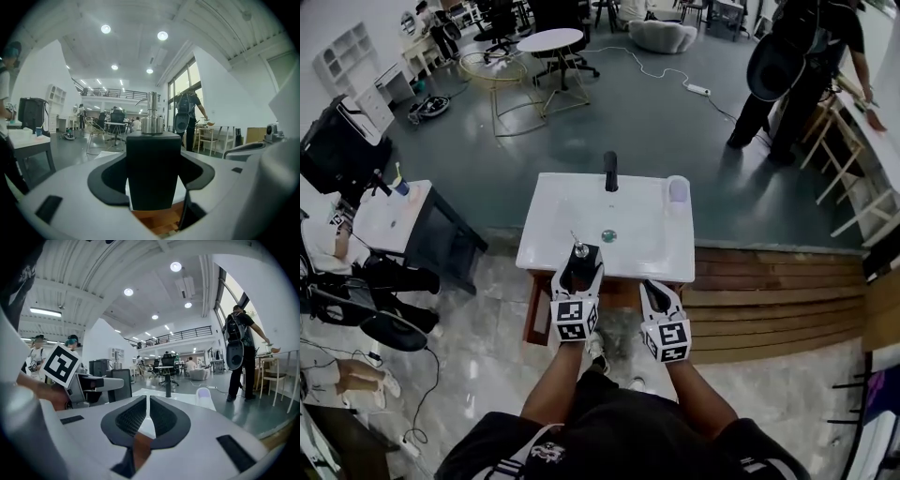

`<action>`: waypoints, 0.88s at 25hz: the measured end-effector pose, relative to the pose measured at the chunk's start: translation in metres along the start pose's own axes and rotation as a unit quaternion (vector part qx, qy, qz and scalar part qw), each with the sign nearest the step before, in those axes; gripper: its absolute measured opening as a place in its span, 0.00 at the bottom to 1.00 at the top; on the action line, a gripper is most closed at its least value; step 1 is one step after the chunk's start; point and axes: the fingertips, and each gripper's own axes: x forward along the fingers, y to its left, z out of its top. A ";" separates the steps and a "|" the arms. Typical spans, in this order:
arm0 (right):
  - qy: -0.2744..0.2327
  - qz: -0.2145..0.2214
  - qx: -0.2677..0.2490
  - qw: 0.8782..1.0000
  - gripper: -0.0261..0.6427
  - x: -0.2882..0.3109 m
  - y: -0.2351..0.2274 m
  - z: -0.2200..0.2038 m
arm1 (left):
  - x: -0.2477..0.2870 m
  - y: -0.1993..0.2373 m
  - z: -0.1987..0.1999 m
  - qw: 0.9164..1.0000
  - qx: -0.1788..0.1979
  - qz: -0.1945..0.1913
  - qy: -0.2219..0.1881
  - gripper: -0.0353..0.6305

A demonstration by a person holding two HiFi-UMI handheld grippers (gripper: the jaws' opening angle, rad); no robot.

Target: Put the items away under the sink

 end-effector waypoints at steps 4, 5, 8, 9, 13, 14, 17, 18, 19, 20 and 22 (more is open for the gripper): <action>0.001 0.018 -0.001 1.000 0.08 -0.017 0.019 -0.006 | -0.032 -0.011 -0.003 1.000 0.000 0.001 -0.001 0.52; 0.003 0.023 -0.001 1.000 0.08 -0.019 0.024 -0.007 | -0.037 -0.012 -0.003 1.000 0.000 0.002 -0.001 0.52; 0.012 0.033 0.000 0.999 0.08 -0.023 0.035 -0.014 | -0.052 -0.013 -0.003 1.000 0.002 0.004 0.000 0.52; 0.015 0.035 0.002 0.999 0.08 -0.024 0.039 -0.017 | -0.057 -0.013 -0.004 1.000 0.002 0.004 0.000 0.52; 0.021 0.033 0.006 0.999 0.08 -0.021 0.049 -0.025 | -0.072 -0.012 -0.008 1.000 0.012 -0.007 -0.004 0.52; 0.023 0.031 0.005 0.999 0.08 -0.018 0.052 -0.027 | -0.075 -0.010 -0.009 1.000 0.014 -0.011 -0.005 0.52; 0.029 0.025 0.005 0.999 0.08 -0.012 0.065 -0.032 | -0.085 0.000 -0.018 1.000 0.015 -0.020 -0.007 0.52; 0.028 0.021 0.004 0.999 0.08 -0.010 0.069 -0.033 | -0.087 0.003 -0.020 1.000 0.015 -0.024 -0.010 0.52; 0.028 0.018 0.003 0.999 0.08 -0.006 0.072 -0.035 | -0.087 0.007 -0.022 0.999 0.017 -0.028 -0.015 0.52; 0.029 0.014 0.003 0.999 0.08 -0.001 0.074 -0.037 | -0.087 0.011 -0.024 0.999 0.020 -0.031 -0.019 0.52; 0.031 0.008 0.007 0.999 0.08 0.008 0.081 -0.042 | -0.088 0.020 -0.031 0.999 0.024 -0.035 -0.019 0.52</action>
